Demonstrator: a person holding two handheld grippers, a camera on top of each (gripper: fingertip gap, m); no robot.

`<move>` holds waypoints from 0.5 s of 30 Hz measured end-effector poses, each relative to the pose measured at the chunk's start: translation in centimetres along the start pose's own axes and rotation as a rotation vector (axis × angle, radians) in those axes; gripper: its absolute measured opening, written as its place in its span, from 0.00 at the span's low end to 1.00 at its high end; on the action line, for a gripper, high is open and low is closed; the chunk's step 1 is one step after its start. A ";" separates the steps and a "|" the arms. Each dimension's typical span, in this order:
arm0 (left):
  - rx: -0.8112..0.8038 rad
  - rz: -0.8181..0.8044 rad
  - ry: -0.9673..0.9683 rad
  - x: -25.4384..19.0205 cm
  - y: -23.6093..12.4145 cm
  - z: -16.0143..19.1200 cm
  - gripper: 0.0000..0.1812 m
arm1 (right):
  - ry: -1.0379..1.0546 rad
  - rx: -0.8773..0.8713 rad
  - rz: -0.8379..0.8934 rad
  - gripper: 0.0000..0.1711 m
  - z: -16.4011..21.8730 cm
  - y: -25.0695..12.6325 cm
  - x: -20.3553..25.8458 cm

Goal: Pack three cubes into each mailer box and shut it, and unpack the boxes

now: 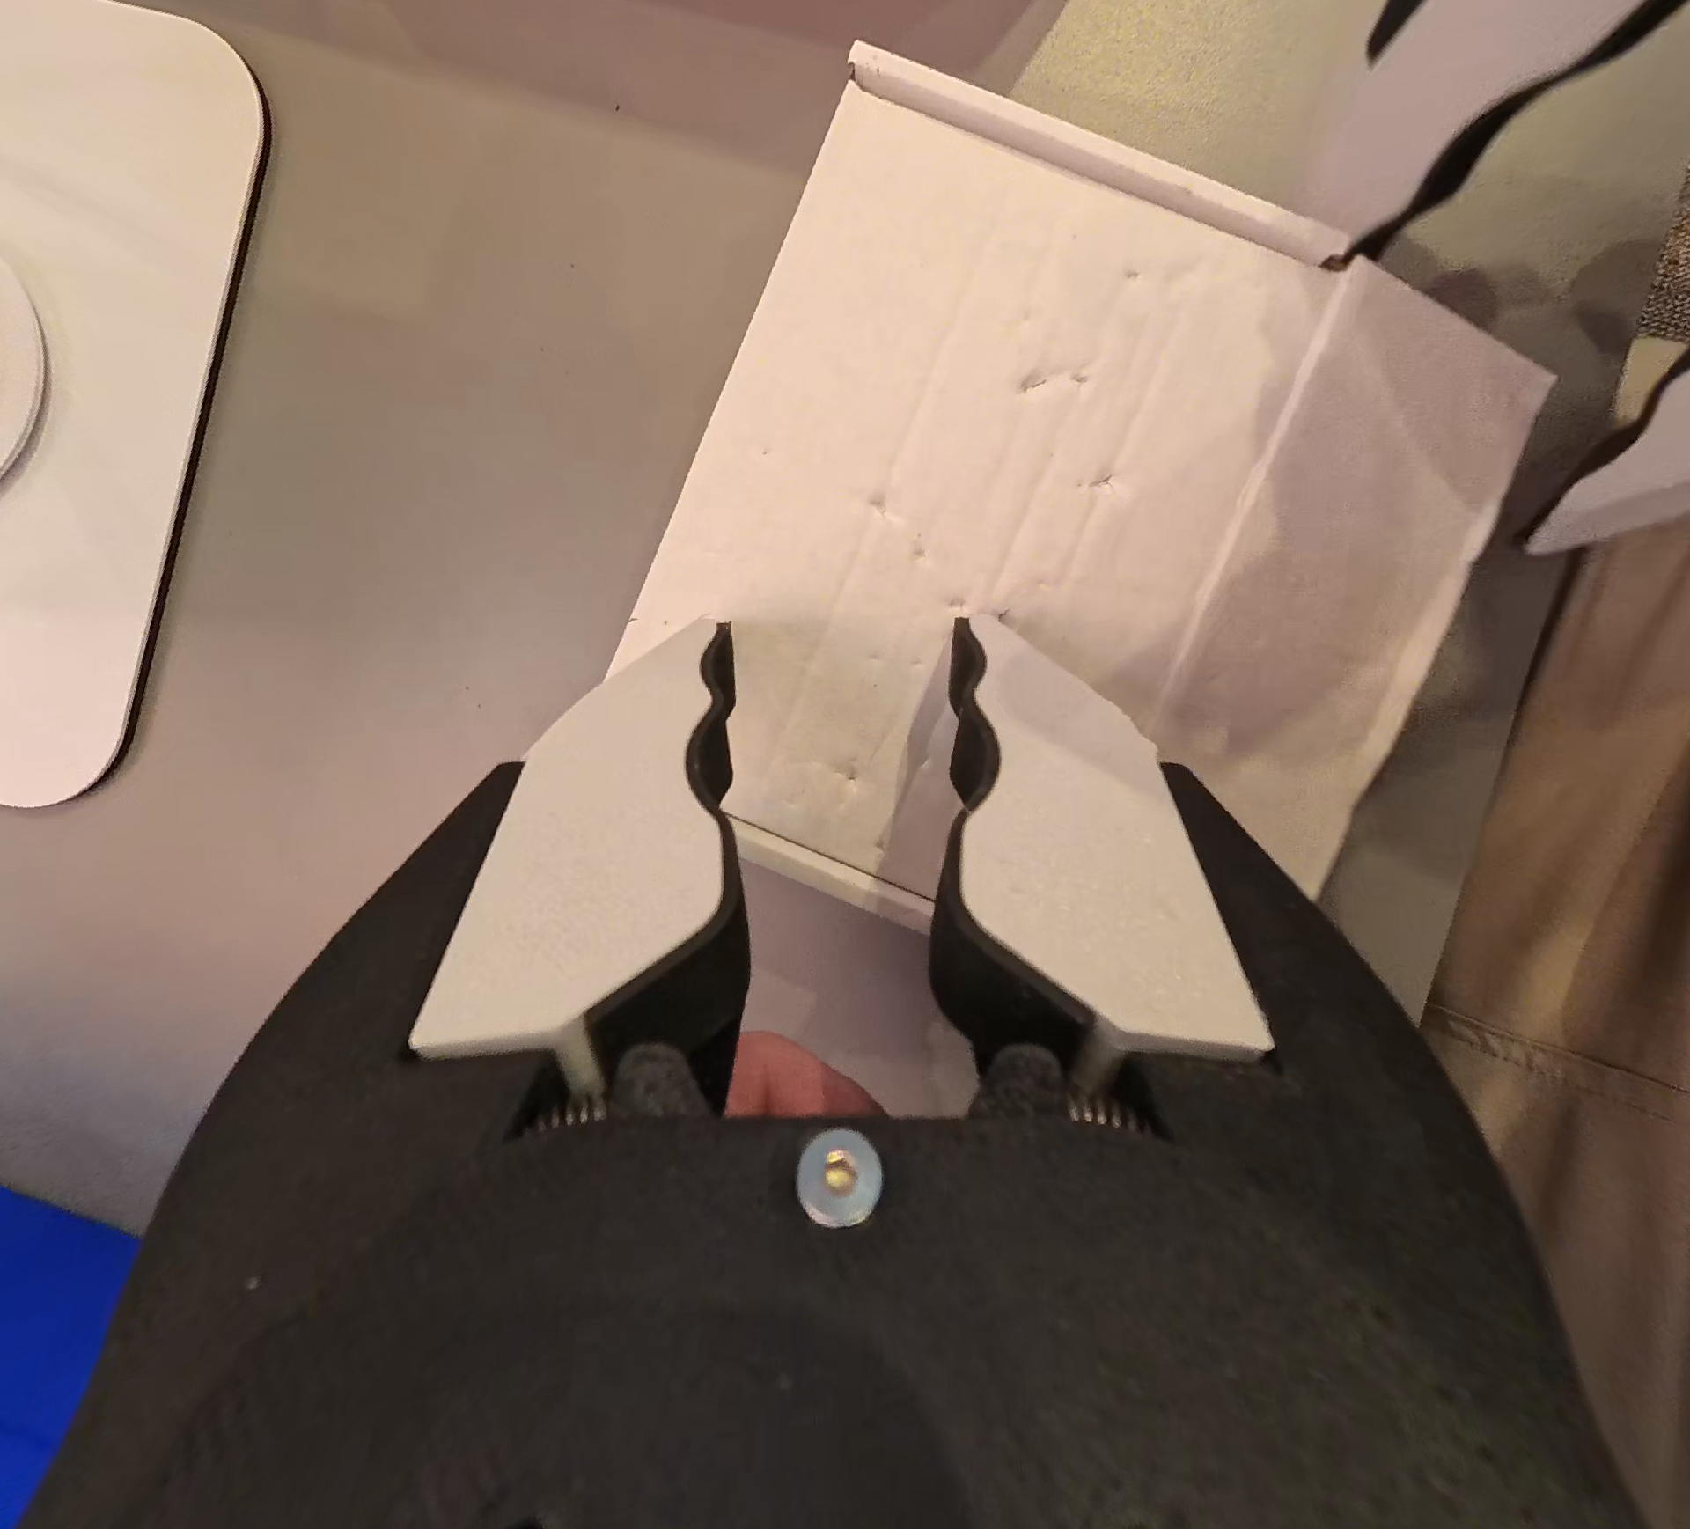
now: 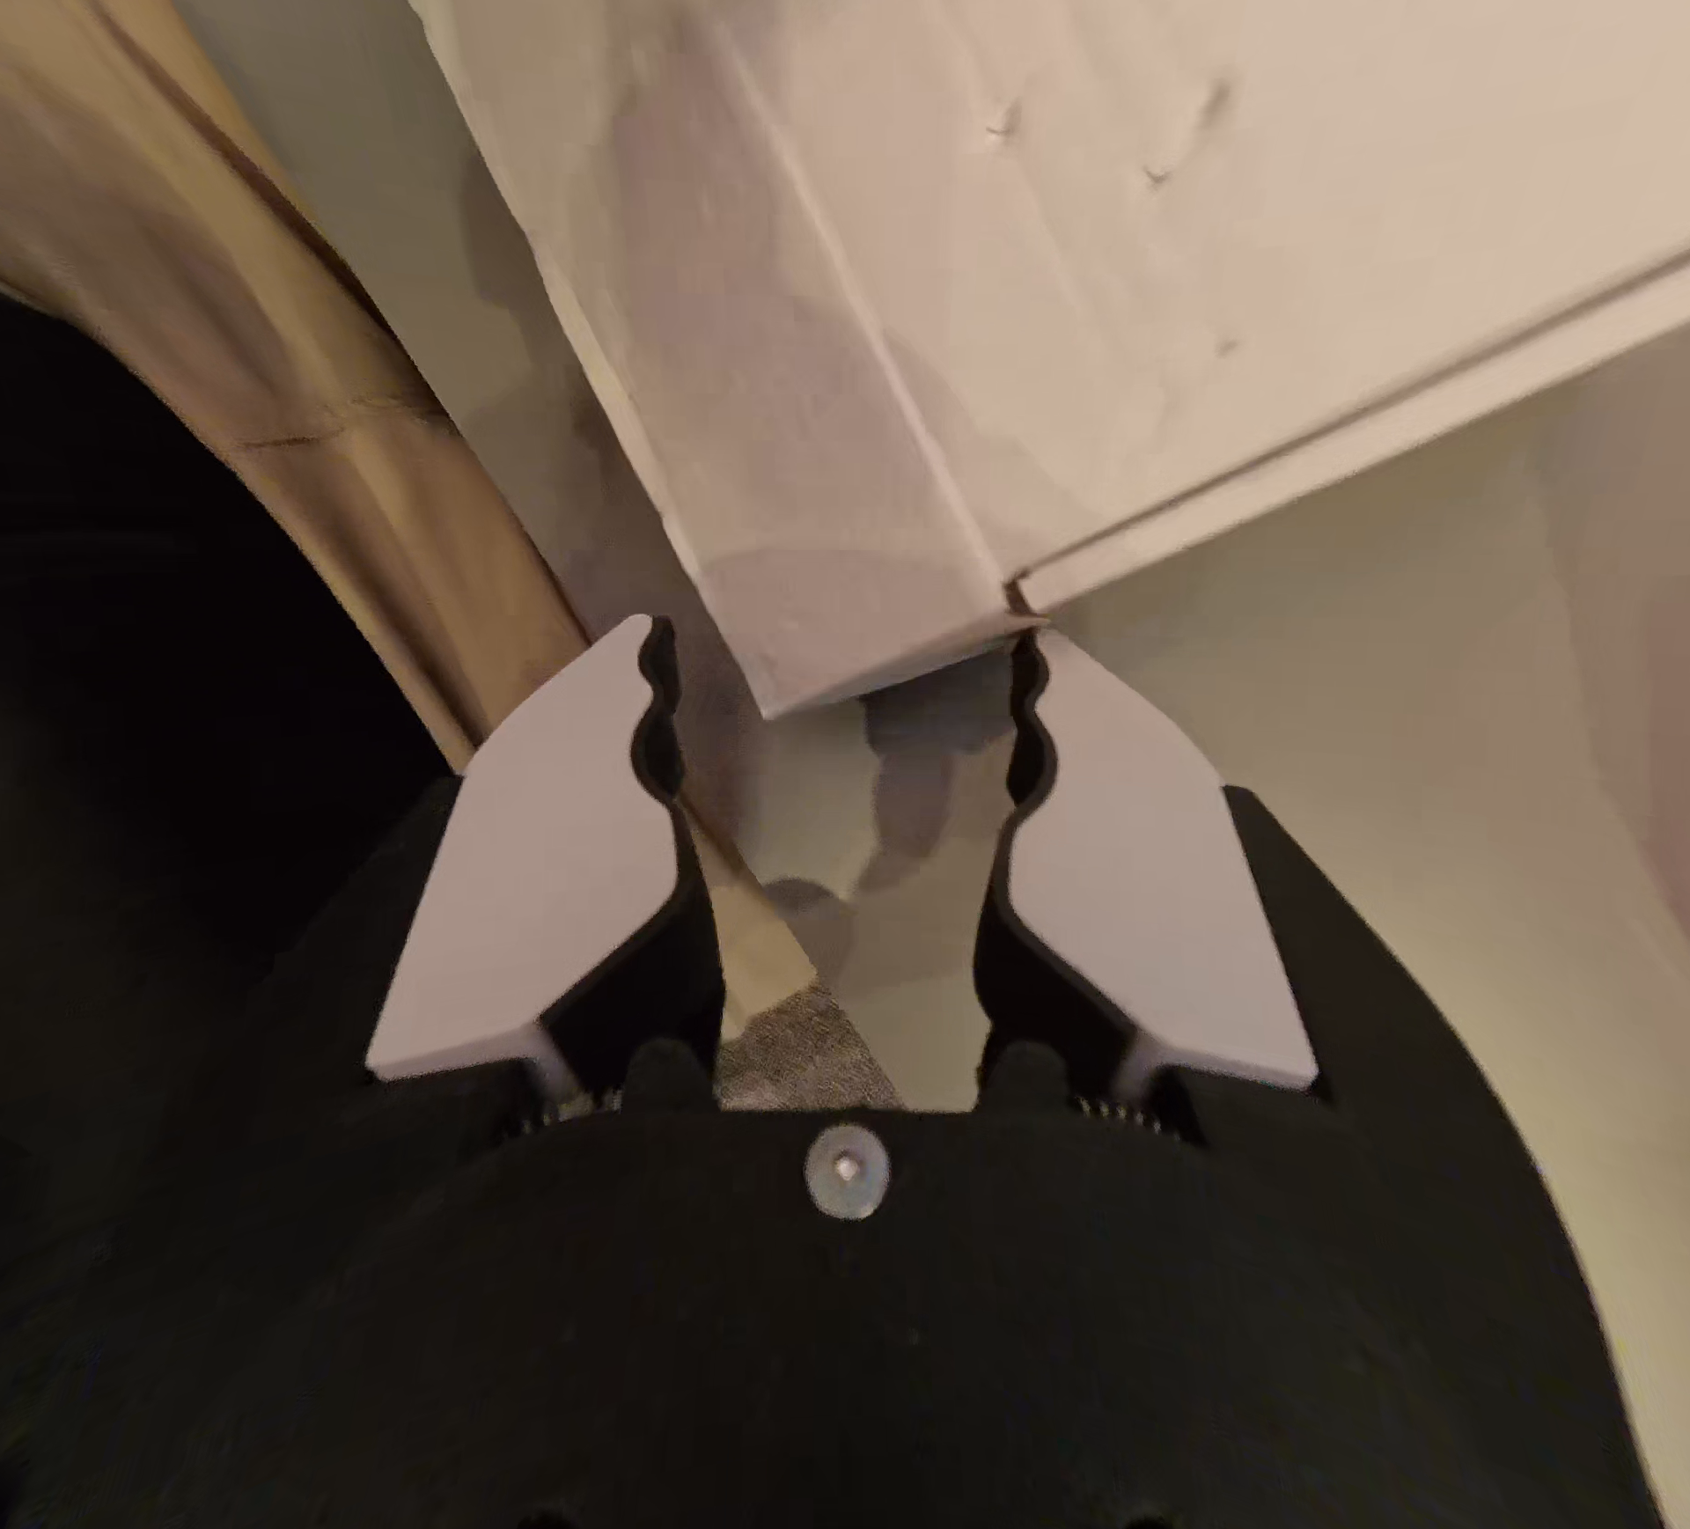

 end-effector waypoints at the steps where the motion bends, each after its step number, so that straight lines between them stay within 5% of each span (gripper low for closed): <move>1: -0.001 -0.001 -0.001 0.0 0.0 0.0 0.25 | 0.007 0.000 -0.035 0.38 -0.1 0.2 0.5; 15: -0.017 -0.003 -0.005 0.0 0.0 0.1 0.25 | 0.017 -0.010 0.018 0.34 -0.1 0.7 -0.3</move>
Point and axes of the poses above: each gripper's, where its closed fingertips meet, y out along the fingers, z out of its underside, x = y × z across the jaws, the point moved 4 cm from there along -y, back along the fingers, and after that the axes turned 10 degrees about z, right-handed, at the moved point
